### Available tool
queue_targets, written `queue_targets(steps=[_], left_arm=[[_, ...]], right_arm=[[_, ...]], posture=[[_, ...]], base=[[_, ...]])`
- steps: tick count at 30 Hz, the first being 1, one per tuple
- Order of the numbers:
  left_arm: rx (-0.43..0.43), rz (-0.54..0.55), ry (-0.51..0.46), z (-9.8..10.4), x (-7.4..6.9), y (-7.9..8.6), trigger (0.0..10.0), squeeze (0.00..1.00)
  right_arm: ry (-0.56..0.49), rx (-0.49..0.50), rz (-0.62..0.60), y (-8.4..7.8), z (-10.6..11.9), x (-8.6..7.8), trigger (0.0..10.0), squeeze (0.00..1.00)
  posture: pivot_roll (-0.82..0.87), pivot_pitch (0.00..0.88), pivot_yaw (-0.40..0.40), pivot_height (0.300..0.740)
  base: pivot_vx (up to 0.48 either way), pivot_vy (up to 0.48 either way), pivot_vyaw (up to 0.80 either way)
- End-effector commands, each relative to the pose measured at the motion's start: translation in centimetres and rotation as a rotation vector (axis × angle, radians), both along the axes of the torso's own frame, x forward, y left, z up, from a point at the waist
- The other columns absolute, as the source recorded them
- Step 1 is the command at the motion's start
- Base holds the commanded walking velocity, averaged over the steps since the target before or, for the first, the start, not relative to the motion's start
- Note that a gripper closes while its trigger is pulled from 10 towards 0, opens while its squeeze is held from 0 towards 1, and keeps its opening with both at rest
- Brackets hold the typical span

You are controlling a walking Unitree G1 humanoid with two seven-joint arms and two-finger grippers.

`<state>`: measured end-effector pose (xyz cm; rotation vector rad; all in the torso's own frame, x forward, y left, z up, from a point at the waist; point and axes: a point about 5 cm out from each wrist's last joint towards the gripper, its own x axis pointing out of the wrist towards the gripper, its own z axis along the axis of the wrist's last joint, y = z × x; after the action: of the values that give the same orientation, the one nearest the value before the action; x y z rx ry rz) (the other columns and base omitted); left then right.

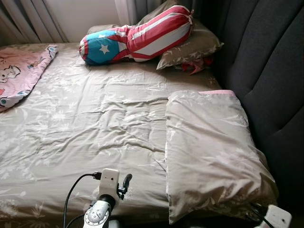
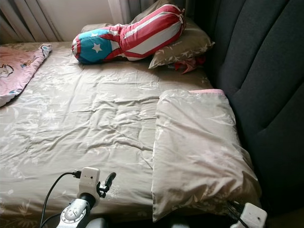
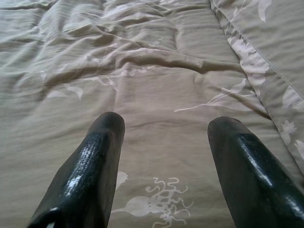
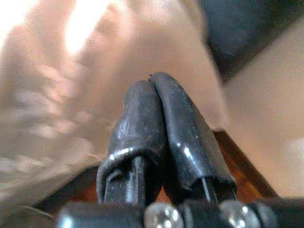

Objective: Clean up the room

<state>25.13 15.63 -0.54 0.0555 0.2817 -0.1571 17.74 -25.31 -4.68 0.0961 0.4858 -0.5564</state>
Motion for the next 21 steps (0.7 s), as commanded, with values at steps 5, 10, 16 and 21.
queue_targets(steps=[5, 10, 16, 21], left_arm=[[0.011, 0.002, 0.007, -0.2, -0.1, 0.4, 10.0, 0.0], [0.014, 0.0, 0.003, -0.1, -0.1, 0.4, 10.0, 0.0], [0.018, -0.004, 0.003, -0.1, -0.2, 0.6, 10.0, 0.0], [0.023, -0.003, 0.003, -0.1, -0.4, 0.8, 10.0, 0.0]], right_arm=[[0.088, 0.076, 0.044, 0.6, -0.9, 0.8, 10.0, 0.0], [0.158, 0.11, 0.023, 0.3, -1.3, 1.1, 10.0, 0.0], [0.188, 0.147, 0.005, 0.6, -1.6, 1.1, 10.0, 0.0], [0.219, 0.169, 0.001, 0.8, -1.8, 1.3, 10.0, 0.0]], posture=[[-0.06, 0.044, -0.007, 0.651], [-0.04, 0.04, -0.003, 0.651], [-0.04, 0.055, 0.009, 0.651], [-0.02, 0.062, 0.014, 0.651]], base=[[0.0, 0.0, 0.0], [0.0, 0.0, 0.0], [0.0, 0.0, 0.0], [0.0, 0.0, 0.0]])
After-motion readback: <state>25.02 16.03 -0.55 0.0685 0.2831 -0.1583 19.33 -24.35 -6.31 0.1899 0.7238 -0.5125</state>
